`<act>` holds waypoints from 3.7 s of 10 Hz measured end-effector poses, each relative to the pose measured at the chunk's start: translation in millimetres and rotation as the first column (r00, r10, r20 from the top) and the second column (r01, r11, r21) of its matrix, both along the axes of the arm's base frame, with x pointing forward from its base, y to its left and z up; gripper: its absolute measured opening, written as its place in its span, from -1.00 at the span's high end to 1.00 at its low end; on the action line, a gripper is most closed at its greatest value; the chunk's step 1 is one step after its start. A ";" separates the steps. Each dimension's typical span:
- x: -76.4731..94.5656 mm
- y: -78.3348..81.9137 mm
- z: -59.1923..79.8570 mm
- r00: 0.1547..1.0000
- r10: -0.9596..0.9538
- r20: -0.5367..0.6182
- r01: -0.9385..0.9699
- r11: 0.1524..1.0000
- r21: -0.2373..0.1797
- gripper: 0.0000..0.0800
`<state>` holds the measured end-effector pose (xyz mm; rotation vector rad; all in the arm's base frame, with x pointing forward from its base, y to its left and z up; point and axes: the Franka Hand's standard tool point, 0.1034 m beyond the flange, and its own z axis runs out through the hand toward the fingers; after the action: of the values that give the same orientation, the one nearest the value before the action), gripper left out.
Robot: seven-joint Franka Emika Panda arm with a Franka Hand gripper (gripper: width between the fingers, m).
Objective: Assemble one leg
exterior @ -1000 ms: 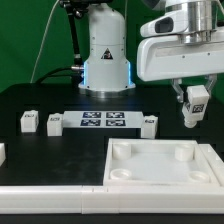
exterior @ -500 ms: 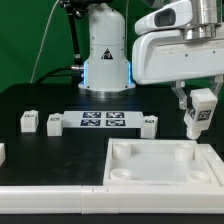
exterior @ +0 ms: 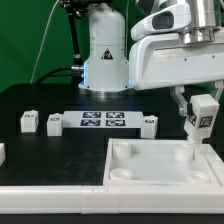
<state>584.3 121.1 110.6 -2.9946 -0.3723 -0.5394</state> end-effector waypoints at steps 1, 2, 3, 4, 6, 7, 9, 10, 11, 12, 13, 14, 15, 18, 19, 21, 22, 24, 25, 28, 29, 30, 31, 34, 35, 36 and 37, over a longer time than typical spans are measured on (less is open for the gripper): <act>5.6 -9.1 1.7 0.993 0.013 0.116 -0.013 1.000 -0.003 0.27; 9.9 -14.6 -3.8 0.989 0.018 0.150 -0.017 1.000 -0.007 0.27; 21.6 -15.5 -4.6 0.986 0.027 0.164 -0.025 1.000 -0.012 0.27; 31.8 -15.8 -2.1 0.985 0.029 0.171 -0.028 1.000 -0.013 0.27; 43.4 -19.3 -6.5 0.984 0.027 0.174 -0.025 1.000 -0.015 0.27; 46.5 -18.8 -9.1 0.985 0.025 0.169 -0.023 1.000 -0.013 0.27; 46.6 -18.4 -18.3 0.987 0.020 0.158 -0.019 1.000 -0.010 0.27; 45.0 -16.5 -20.9 0.988 0.022 0.154 -0.021 1.000 -0.009 0.27; 44.2 -12.9 -21.7 0.987 0.027 0.156 -0.026 1.000 -0.009 0.27; 45.1 -12.5 -22.1 0.986 0.027 0.166 -0.026 1.000 -0.008 0.27; 44.1 -11.1 -24.8 0.986 0.029 0.165 -0.028 1.000 -0.008 0.27; 42.6 -9.3 -28.1 0.987 0.031 0.160 -0.031 1.000 -0.007 0.27; 41.7 -8.0 -29.7 0.987 0.033 0.158 -0.033 0.999 -0.007 0.27; 42.0 -7.0 -36.0 0.984 0.031 0.178 -0.031 1.000 -0.005 0.27; 42.8 -6.8 -36.2 0.981 0.030 0.190 -0.030 1.000 -0.004 0.27; 45.0 -6.0 -36.3 0.968 0.025 0.250 -0.026 1.000 0.000 0.27; 45.4 -5.9 -35.9 0.967 0.025 0.252 -0.026 1.000 0.000 0.27; 45.3 -6.0 -36.2 0.967 0.025 0.252 -0.026 1.000 0.000 0.01; 45.3 -6.0 -36.2 0.967 0.025 0.252 -0.026 1.000 0.000 -0.32; 45.2 -6.0 -36.3 0.968 0.025 0.252 -0.026 1.000 0.000 -0.61; 45.4 -6.4 -36.2 0.967 0.025 0.252 -0.025 1.000 0.000 -0.62; 46.5 -9.7 -32.0 0.970 0.026 0.240 -0.026 1.000 -0.004 -0.62; 49.1 -10.7 -22.9 0.973 0.028 0.229 -0.027 1.000 -0.006 -0.62; 59.7 -14.6 -7.1 0.985 0.038 0.167 -0.036 0.999 -0.014 -0.62; 58.7 -13.8 -8.6 0.986 0.039 0.162 -0.037 0.999 -0.014 -0.62; 55.4 -11.0 -11.7 0.993 0.045 0.112 -0.044 0.999 -0.015 -0.62; 51.7 -6.7 -12.7 0.999 0.050 0.002 -0.050 0.999 -0.015 -0.62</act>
Offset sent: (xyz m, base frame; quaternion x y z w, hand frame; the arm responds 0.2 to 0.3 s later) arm 0.0438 -0.0081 0.0034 -0.0188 0.0167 -0.0477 0.9985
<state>636.0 114.4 98.0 -2.9897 -0.4524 -0.5387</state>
